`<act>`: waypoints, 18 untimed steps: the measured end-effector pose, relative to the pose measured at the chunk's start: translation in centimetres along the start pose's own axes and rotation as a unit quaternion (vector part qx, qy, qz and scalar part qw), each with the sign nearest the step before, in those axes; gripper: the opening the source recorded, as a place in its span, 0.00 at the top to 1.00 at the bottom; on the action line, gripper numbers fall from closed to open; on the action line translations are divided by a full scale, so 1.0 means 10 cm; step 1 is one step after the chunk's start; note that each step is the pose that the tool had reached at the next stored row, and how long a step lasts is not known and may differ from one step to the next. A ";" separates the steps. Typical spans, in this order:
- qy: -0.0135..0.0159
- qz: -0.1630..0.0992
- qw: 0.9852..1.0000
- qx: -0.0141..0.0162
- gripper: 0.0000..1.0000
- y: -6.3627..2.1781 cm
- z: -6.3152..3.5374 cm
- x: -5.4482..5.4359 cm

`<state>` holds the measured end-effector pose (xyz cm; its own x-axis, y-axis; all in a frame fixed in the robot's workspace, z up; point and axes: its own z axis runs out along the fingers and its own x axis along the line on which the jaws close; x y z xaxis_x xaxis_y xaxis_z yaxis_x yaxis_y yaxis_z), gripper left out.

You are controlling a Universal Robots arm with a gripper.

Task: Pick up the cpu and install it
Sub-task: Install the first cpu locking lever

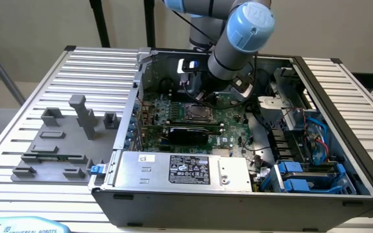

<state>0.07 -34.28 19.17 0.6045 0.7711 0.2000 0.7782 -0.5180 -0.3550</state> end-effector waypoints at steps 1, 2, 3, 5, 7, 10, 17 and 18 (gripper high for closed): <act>0.000 -0.001 1.000 0.000 0.89 0.007 -0.002 0.00; -0.001 -0.001 1.000 0.000 0.89 0.013 -0.004 0.00; -0.001 -0.002 1.000 0.000 0.89 0.019 -0.006 0.00; -0.001 -0.003 1.000 0.001 0.89 0.028 -0.008 0.00; -0.002 -0.005 1.000 0.001 0.89 0.037 -0.007 0.00; -0.003 -0.007 1.000 0.002 0.89 0.052 0.004 0.00; 0.001 -0.017 1.000 0.009 0.89 0.090 0.015 0.02; 0.002 -0.019 1.000 0.011 0.89 0.096 0.016 0.02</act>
<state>0.92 -34.56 18.72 0.5748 0.7886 0.2185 0.7973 -0.4796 -0.3664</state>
